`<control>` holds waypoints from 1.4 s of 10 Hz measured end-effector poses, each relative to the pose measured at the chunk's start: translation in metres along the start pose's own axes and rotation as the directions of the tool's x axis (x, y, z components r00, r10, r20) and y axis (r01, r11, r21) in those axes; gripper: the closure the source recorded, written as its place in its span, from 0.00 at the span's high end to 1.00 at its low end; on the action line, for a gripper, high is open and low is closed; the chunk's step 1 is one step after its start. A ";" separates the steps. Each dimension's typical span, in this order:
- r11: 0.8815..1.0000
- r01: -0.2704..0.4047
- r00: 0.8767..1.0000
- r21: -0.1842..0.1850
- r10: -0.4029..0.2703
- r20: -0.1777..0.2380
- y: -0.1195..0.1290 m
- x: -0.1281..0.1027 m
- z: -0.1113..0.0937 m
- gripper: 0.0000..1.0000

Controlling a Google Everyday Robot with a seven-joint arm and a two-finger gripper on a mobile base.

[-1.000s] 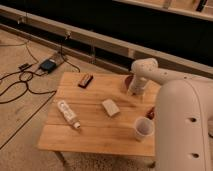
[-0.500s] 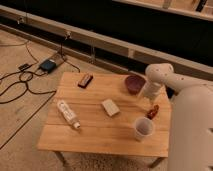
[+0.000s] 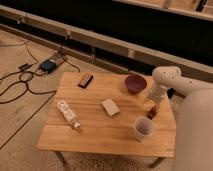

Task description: Place the pepper on the white sponge

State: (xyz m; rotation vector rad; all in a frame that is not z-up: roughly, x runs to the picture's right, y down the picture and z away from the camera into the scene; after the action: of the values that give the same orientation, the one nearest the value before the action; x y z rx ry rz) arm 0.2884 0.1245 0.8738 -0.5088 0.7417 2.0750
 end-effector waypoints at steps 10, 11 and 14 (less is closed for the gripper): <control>1.000 -0.008 1.000 0.006 0.008 -0.012 -0.013 -0.012 0.023 0.43; 1.000 -0.001 1.000 -0.001 0.001 -0.006 -0.010 -0.013 0.019 0.28; 0.999 0.027 0.999 -0.022 -0.026 0.020 0.002 -0.014 0.002 0.02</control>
State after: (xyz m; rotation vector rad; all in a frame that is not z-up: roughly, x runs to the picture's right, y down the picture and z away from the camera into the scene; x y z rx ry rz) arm 0.2944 0.1166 0.8843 -0.5071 0.6976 2.0626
